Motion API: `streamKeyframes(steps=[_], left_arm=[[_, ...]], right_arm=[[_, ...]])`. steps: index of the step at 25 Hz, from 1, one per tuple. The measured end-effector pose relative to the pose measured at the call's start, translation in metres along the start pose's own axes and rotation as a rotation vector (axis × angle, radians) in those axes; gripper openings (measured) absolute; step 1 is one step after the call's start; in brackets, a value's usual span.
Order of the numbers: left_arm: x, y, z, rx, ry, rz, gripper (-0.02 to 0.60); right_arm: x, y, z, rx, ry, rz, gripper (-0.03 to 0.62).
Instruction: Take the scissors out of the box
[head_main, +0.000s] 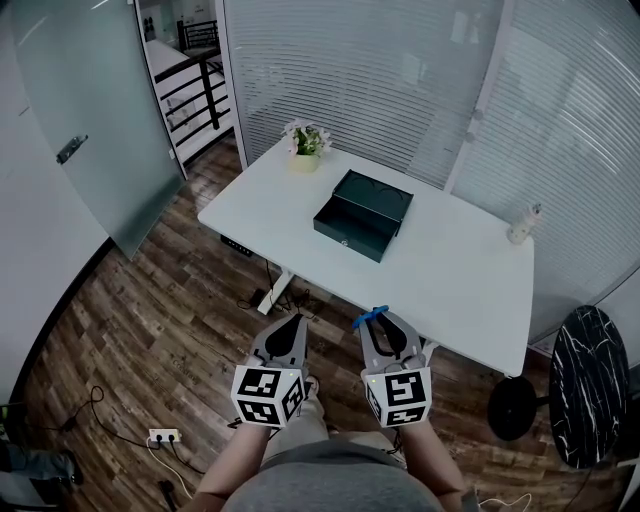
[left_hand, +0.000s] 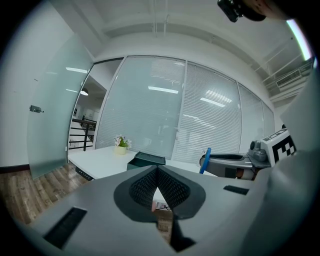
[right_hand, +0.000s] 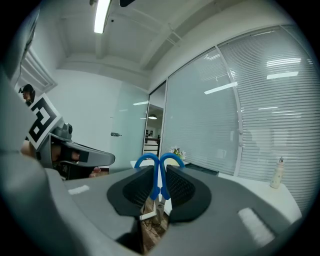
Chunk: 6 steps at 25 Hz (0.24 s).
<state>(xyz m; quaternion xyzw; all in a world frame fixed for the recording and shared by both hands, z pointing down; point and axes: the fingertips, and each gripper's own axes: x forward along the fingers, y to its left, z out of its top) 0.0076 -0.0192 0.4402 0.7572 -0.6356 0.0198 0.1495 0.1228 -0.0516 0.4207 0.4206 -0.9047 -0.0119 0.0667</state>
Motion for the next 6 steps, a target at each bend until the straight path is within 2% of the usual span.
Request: streamKeyframes(steps=[6], left_arm=[[-0.0017,0.0021,0.0025,0.009,-0.004,0.001,0.005]], right_arm=[[-0.0001,0.0066,0.0017,0.0,-0.009,0.007,0.09]])
